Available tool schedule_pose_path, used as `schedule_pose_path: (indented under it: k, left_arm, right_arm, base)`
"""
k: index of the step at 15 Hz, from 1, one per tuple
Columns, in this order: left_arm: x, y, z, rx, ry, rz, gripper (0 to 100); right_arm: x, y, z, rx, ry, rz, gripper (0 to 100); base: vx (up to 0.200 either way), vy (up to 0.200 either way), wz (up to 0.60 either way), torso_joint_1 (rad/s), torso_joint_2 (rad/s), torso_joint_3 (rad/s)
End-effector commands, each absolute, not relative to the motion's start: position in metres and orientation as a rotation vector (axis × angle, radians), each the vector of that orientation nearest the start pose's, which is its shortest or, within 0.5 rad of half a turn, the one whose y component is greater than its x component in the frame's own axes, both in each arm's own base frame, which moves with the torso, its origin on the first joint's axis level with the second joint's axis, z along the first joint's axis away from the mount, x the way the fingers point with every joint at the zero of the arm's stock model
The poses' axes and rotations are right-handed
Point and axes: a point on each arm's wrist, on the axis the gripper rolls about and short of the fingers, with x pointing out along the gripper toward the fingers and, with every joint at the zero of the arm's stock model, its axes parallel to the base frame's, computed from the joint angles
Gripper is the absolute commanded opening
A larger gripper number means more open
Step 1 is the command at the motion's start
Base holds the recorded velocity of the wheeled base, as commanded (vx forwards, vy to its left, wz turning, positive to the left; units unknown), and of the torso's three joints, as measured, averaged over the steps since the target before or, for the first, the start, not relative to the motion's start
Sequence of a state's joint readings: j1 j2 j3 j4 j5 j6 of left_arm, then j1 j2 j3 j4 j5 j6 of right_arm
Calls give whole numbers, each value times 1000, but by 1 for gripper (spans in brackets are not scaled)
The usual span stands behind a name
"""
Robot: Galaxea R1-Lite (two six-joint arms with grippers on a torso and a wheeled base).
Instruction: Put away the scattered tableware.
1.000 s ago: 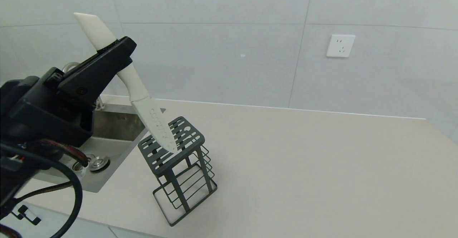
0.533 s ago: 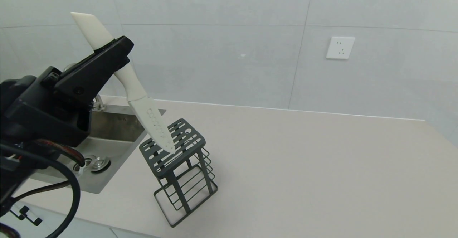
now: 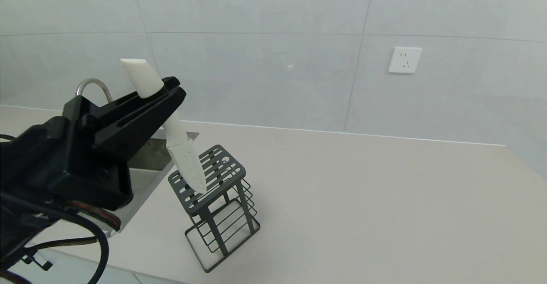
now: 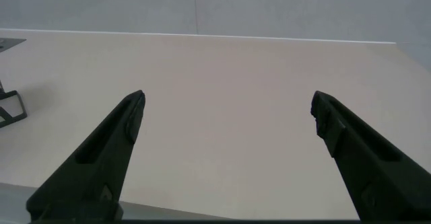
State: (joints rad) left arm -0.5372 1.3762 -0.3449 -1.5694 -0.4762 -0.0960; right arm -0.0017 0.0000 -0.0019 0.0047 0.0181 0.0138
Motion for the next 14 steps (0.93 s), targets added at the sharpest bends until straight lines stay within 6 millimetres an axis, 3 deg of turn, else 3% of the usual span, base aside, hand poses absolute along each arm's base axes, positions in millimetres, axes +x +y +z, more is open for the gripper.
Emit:
schedule_pose_path:
  k: [1,10,14]
  left_arm:
    - [163,-103,225,-72,-472,-1021,0]
    - [178,-99,219,-11,-435,-1141,0]
    - [204,-91,220,23,-431,-1098,0]
  right_arm:
    - [-23,0,75,14,5,17,100]
    - [-23,0,76,17,5,12,100]
    - [-23,0,76,18,5,12,100]
  base:
    - [0,0,0,0,0,0]
    - [0,0,0,55,-120,-66]
    - [0,0,0,0,0,0]
